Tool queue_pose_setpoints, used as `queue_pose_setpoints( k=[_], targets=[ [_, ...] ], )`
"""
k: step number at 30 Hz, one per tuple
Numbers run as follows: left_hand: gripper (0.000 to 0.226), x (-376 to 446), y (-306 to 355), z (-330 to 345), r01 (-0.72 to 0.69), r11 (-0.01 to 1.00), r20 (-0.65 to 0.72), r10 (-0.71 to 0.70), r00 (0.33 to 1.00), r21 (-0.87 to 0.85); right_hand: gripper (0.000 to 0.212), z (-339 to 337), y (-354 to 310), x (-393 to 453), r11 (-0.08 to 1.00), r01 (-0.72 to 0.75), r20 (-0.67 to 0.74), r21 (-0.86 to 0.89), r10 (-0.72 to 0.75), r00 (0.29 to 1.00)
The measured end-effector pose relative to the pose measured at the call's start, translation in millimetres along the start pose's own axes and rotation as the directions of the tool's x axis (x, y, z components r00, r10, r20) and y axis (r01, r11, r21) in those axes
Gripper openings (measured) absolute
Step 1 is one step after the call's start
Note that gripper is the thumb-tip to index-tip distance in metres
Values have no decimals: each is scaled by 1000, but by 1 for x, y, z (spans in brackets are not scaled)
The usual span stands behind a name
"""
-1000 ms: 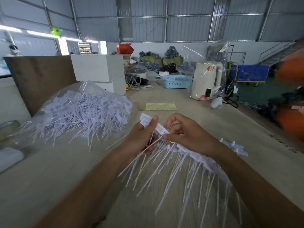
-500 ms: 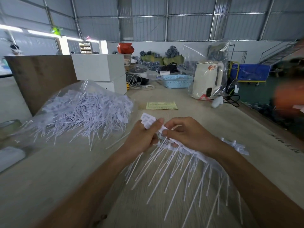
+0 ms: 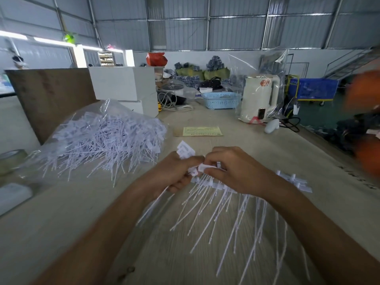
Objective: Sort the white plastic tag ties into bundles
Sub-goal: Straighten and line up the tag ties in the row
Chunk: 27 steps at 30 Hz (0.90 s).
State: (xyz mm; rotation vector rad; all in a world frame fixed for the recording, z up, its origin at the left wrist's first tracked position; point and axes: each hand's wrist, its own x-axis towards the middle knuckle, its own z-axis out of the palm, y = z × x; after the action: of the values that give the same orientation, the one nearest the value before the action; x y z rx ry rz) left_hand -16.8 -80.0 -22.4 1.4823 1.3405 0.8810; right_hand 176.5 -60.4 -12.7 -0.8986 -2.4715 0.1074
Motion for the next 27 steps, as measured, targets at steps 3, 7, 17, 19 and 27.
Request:
queue_pose_setpoints(
  k=[3, 7, 17, 19, 27],
  targets=[
    [44, 0, 0, -9, -35, 981, 26, 31, 999, 189, 12, -1, 3, -1, 996, 24, 71, -90, -18, 997],
    [40, 0, -4, -26, -156, 942, -83, 188, 979, 297, 12, -14, 12, -3, 992, -46, 44, 117, 42, 998],
    [44, -1, -6, 14, -365, 927, -173, 374, 911, 81, 36, 2, 7, -1, 764, -159, -13, 626, 214, 977],
    [39, 0, -3, 9, -324, 946, -230, 311, 922, -20, 31, -2, 12, -3, 796, -234, 80, 559, 229, 970],
    [36, -3, -1, 16, -356, 934, -250, 338, 907, -28, 17, -2, 10, -7, 763, -233, 210, 602, 131, 969]
  ],
)
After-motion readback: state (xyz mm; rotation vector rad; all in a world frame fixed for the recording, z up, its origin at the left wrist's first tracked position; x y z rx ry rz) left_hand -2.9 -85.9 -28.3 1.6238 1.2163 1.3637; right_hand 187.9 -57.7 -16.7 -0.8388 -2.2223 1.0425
